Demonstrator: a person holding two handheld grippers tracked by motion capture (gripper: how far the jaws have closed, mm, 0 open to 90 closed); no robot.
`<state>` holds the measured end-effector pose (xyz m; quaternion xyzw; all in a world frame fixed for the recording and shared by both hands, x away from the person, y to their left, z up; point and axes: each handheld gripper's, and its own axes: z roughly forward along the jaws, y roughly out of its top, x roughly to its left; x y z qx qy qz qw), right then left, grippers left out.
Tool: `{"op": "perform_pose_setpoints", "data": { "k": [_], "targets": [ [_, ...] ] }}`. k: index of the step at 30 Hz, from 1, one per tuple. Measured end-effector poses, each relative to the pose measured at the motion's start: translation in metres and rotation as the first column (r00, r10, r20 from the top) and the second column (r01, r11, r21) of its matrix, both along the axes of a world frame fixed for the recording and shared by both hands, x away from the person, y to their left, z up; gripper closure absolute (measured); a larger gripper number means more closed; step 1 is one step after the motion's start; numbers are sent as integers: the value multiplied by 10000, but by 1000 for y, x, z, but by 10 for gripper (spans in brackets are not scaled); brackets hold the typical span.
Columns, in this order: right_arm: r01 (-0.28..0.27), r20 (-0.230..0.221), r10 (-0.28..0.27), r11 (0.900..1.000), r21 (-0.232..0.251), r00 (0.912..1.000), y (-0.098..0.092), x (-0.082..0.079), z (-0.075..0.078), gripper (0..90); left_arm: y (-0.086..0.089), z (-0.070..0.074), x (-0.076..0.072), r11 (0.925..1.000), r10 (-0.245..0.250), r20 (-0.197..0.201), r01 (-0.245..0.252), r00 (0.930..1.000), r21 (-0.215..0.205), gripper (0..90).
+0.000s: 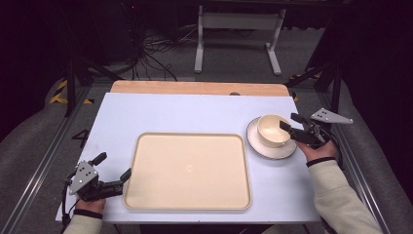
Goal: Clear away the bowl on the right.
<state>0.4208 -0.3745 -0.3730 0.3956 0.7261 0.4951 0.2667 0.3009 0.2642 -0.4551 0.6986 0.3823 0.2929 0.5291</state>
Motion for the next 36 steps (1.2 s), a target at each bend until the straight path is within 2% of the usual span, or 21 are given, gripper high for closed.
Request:
{"op": "perform_pose_setpoints", "data": {
  "k": [2,6,8,11,12,17,20,21,23,24,25,27,28,36],
  "targets": [
    [44,-70,-44,10000,-49,10000,0,1,0,388,0,0,0,10000,12,31,-12,10000,-18,2],
    [375,-492,-397,9983,-450,9980,-1,7,0,408,0,0,0,10000,-3,4,3,10000,2,2],
    [590,-736,-642,9958,-701,9952,-1,11,1,424,0,0,0,10000,0,3,0,10000,1,2],
    [788,-916,-863,9934,-829,9920,-1,14,1,425,0,0,0,10000,-3,5,3,10000,1,2],
    [936,-1112,-1036,9914,-909,9884,-1,17,0,427,0,0,0,10000,15,39,-15,10000,-22,2],
    [1520,-1909,-1767,9788,-1372,9656,-2,27,-2,447,0,0,0,10000,1,30,-1,10000,-6,2],
    [1667,-2204,-1993,9733,-1578,9548,-4,31,-3,473,0,0,0,10000,13,27,-13,10000,-1,2],
    [1739,-2450,-2111,9708,-1650,9463,-4,34,-4,479,0,0,0,10000,13,29,-13,10000,-3,2],
    [1779,-2721,-2205,9688,-1728,9367,-5,36,-5,505,0,0,0,10000,11,29,-11,10000,-1,2],
    [1779,-2721,-2205,9688,-1728,9367,-5,36,-5,505,0,0,0,10000,11,29,-11,10000,-1,2],
    [1827,-2965,-2317,9658,-1839,9265,-5,39,-6,515,0,0,0,10000,10,27,-10,10000,2,2],
    [1883,-3253,-2439,9630,-1929,9136,-5,41,-7,520,0,0,0,10000,11,29,-11,10000,6,2],
    [1920,-3454,-2527,9607,-2003,9038,-5,43,-8,522,-1,0,0,10000,16,31,-16,10000,4,2],
    [1960,-4299,-2816,9525,-2330,8578,-4,55,-10,533,0,0,0,10000,1,30,-1,10000,4,2]
  ]
}}
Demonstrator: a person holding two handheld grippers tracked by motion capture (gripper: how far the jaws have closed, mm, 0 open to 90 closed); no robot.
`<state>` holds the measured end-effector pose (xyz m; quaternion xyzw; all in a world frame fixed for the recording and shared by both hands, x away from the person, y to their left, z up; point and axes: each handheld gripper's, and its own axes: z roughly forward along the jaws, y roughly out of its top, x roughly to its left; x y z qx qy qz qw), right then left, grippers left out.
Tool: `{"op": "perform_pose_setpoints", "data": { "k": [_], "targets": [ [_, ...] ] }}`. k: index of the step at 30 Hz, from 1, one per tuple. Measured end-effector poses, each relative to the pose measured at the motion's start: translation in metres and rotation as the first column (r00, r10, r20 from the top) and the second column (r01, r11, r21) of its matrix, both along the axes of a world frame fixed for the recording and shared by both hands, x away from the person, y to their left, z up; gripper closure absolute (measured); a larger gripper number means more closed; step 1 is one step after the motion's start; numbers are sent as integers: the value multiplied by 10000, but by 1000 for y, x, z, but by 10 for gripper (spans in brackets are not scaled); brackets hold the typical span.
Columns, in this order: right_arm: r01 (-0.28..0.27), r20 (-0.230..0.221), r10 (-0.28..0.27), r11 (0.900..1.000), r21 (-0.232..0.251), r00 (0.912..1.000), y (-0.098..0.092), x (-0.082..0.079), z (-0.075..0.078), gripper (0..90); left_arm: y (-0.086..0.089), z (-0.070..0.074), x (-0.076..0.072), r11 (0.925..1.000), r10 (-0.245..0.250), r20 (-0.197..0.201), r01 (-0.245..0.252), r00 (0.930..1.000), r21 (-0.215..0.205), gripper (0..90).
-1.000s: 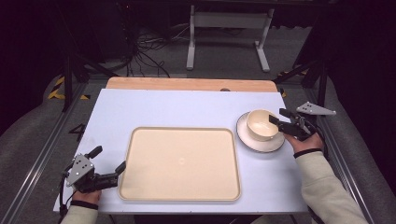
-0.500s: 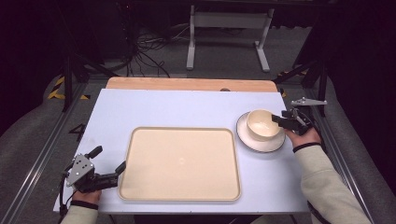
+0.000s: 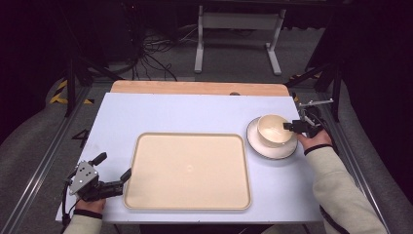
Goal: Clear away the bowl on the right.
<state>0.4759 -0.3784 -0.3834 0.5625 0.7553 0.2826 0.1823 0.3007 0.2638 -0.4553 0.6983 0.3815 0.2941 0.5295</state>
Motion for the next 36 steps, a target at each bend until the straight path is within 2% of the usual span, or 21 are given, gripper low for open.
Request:
{"op": "perform_pose_setpoints", "data": {
  "k": [3,4,13,15,21,24,27,32,36],
  "targets": [
    [23,-463,-28,10000,-97,9989,1,5,-1,542,0,0,0,10000,-9,-2,9,10000,8,2],
    [23,-463,-28,10000,-97,9989,1,5,-1,542,0,0,0,10000,-9,-2,9,10000,8,2],
    [28,-1395,-63,9997,-254,9902,4,17,-2,586,0,0,0,10000,-15,11,15,10000,14,2],
    [63,-1706,-102,9997,-237,9853,4,20,-2,612,0,0,0,10000,-14,12,14,10000,17,2],
    [45,-2202,-88,9998,-203,9754,3,27,-3,646,0,0,0,10000,-20,19,20,10000,17,2],
    [15,-2522,-53,9999,-154,9677,4,31,-3,667,0,0,0,10000,-28,25,28,10000,14,2],
    [-3,-2635,-41,9999,-167,9646,5,33,-4,704,-1,0,0,10000,-36,41,36,10000,14,2],
    [-192,-2858,142,9997,-147,9582,7,34,-6,819,-1,0,0,10000,-46,45,46,10000,17,2],
    [78,-2893,-44,9999,104,9572,8,35,-7,828,-1,0,0,10000,-38,42,38,10000,20,2]
  ]
}}
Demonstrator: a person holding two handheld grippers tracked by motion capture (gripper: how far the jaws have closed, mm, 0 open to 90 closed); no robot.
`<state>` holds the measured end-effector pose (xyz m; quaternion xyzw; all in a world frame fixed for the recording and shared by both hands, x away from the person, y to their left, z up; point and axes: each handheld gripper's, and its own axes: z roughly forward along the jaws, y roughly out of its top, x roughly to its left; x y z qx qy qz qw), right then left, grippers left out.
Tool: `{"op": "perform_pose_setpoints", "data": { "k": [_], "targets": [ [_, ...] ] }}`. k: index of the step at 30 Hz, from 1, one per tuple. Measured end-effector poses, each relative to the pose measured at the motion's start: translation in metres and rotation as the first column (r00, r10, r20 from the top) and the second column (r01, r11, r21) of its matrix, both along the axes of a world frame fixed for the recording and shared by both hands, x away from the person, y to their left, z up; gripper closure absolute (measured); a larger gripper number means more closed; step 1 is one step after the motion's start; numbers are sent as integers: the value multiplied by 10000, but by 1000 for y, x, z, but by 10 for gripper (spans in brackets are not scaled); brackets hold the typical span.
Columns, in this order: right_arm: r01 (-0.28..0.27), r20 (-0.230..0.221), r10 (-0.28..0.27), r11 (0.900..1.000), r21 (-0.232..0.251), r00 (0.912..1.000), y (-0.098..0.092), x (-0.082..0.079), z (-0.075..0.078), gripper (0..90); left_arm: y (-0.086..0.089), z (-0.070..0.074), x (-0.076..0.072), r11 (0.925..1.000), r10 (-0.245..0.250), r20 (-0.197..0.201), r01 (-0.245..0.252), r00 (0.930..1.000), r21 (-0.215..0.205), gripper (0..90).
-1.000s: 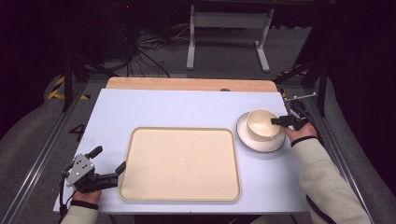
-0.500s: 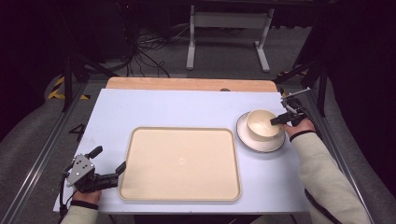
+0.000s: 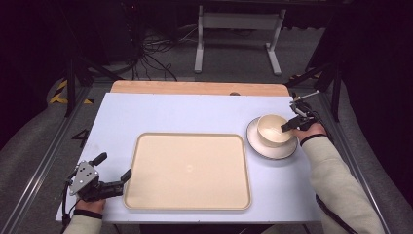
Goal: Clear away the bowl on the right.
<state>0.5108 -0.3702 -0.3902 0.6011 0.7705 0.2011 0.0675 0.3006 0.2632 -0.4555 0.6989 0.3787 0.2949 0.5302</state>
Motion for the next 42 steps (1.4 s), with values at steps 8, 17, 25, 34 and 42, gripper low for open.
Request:
{"op": "perform_pose_setpoints", "data": {
  "k": [8,17,25,34,42],
  "targets": [
    [483,-334,-468,9978,456,9983,-3,1,0,844,0,0,0,10000,7,0,-7,10000,-8,2],
    [618,-250,-604,9964,585,9979,-3,-1,4,846,0,0,0,10000,11,0,-11,10000,-3,2],
    [444,-166,-438,9982,394,9989,1,-5,10,844,0,0,0,10000,21,-2,-21,10000,-9,2],
    [100,-88,-98,9997,233,9999,6,-10,24,842,0,0,0,10000,28,-11,-28,10000,-4,2],
    [-143,-16,143,9999,98,9999,14,-16,35,841,0,0,0,10000,16,-13,-16,10000,-6,2]
  ]
}}
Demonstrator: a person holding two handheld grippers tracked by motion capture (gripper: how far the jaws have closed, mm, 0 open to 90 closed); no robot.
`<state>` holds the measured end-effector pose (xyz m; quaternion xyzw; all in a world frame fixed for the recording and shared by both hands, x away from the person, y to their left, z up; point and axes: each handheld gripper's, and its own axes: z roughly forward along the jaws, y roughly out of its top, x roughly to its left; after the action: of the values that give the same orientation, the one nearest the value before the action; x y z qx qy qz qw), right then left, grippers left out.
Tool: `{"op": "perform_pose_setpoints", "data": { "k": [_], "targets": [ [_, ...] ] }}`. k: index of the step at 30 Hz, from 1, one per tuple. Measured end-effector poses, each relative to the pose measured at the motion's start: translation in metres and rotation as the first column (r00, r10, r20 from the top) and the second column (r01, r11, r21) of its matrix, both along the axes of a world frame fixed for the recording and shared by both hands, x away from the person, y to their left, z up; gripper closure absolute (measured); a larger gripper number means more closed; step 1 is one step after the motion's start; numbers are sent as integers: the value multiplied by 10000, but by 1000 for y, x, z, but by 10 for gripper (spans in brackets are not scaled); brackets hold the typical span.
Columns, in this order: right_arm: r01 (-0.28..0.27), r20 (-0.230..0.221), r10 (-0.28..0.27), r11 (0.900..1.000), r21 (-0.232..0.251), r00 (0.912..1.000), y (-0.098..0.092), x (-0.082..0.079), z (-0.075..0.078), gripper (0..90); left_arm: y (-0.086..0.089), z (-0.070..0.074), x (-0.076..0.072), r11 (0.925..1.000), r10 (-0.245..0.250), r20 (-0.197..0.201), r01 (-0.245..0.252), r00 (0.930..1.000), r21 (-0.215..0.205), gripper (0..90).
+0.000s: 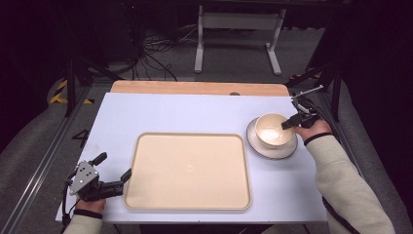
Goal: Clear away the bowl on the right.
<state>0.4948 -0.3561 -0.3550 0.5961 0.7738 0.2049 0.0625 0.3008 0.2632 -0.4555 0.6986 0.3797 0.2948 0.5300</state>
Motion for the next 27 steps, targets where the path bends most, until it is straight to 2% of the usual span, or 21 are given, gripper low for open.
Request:
{"op": "perform_pose_setpoints", "data": {
  "k": [13,22,27],
  "targets": [
    [-542,-19,542,9985,-106,9985,22,-4,15,840,0,0,0,10000,-11,7,11,10000,9,2],
    [-1278,-98,1277,9918,-62,9918,52,-7,17,840,0,0,0,10000,-11,-7,11,10000,-11,2],
    [-1760,-61,1760,9843,101,9844,73,-8,21,840,0,0,0,10000,-28,19,28,10000,-1,2]
  ]
}}
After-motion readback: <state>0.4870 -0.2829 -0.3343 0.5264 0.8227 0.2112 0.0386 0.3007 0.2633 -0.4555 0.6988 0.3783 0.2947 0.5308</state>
